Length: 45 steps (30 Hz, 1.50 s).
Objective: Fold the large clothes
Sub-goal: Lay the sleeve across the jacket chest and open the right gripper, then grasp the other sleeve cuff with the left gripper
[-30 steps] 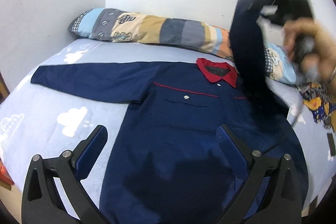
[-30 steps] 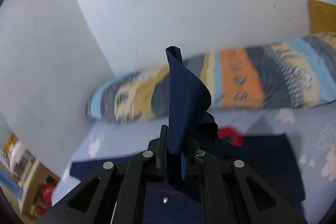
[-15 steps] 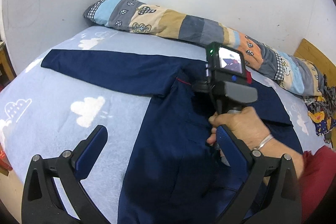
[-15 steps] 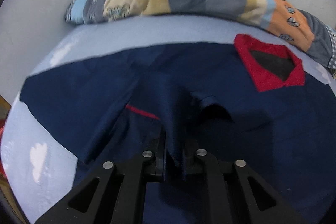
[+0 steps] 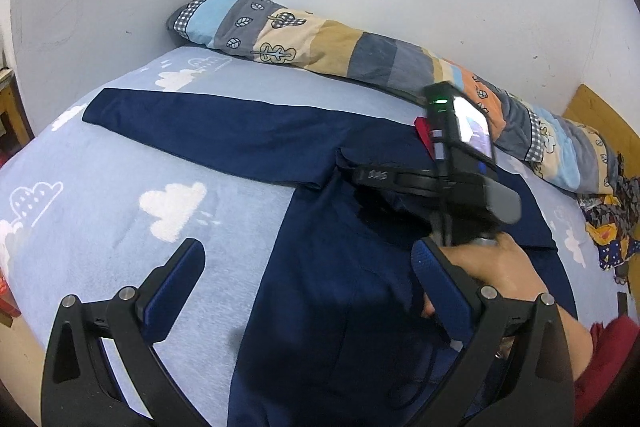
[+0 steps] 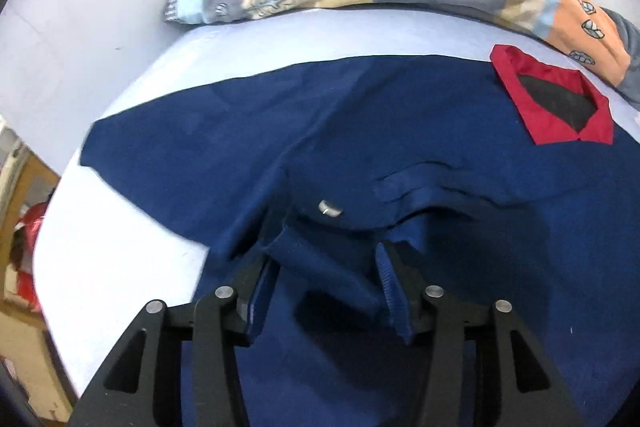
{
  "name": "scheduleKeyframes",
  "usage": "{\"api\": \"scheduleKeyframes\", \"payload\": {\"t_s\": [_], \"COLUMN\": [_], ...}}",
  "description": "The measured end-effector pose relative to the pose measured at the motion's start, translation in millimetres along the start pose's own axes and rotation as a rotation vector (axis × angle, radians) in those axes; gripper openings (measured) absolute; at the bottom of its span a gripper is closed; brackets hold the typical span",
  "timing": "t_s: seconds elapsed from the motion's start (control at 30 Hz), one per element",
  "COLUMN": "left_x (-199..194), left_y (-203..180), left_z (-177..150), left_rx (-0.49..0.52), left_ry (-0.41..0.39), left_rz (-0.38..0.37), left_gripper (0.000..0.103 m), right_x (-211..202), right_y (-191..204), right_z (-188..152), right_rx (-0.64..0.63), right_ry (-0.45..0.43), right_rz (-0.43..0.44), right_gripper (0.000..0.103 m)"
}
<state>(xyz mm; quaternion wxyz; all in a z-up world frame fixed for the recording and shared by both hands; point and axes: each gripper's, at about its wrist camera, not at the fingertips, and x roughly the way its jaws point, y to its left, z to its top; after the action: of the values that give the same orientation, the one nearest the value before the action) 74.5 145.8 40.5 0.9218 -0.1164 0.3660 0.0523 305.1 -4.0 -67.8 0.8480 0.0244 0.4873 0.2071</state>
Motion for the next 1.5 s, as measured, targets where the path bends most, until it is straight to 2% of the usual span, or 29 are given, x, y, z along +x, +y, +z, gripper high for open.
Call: {"api": "scheduleKeyframes", "payload": {"t_s": [0.13, 0.3, 0.43, 0.5, 0.57, 0.67, 0.9, 1.03, 1.13, 1.23, 1.4, 1.5], "left_x": [0, 3, 5, 6, 7, 7, 4, 7, 11, 15, 22, 25], "left_y": [-3, -4, -6, -6, -5, -6, -16, -20, -25, -31, -47, -55], "left_z": [-1, -1, 0, 0, 1, 1, -1, -2, -3, -5, -8, -7], "left_rx": [0.015, 0.016, 0.024, 0.029, 0.021, 0.014, 0.044, 0.052, 0.057, 0.068, 0.105, 0.158], "left_ry": [-0.007, -0.002, 0.001, 0.001, 0.005, 0.010, -0.002, 0.005, 0.018, 0.024, 0.033, 0.028], "left_rz": [0.010, 0.010, 0.014, 0.020, 0.018, 0.016, 0.017, 0.022, 0.027, 0.030, 0.043, 0.059], "left_gripper": [0.103, 0.103, 0.103, 0.103, 0.103, 0.103, 0.103, 0.103, 0.103, 0.103, 0.103, 0.103], "right_x": [-18, -17, 9, 9, 6, -14, -88, -138, -165, -187, -207, -210], "right_y": [-25, -51, -51, -44, -45, -50, -57, -62, -66, -71, -91, -107], "right_z": [-3, -10, -18, -19, -17, -19, -48, -85, -117, -136, -142, -142], "right_rx": [0.105, 0.179, 0.147, 0.099, 0.101, 0.126, 0.031, 0.008, 0.002, -0.002, -0.023, 0.023], "right_ry": [-0.050, -0.039, 0.059, 0.056, 0.067, 0.056, 0.012, -0.049, -0.063, -0.080, -0.132, -0.138], "right_rz": [0.010, -0.046, -0.081, -0.111, -0.100, -0.050, -0.084, -0.183, -0.284, -0.337, -0.408, -0.395], "right_gripper": [0.052, 0.054, 0.054, 0.054, 0.054, 0.052, 0.052, 0.052, 0.052, 0.052, 0.052, 0.052]}}
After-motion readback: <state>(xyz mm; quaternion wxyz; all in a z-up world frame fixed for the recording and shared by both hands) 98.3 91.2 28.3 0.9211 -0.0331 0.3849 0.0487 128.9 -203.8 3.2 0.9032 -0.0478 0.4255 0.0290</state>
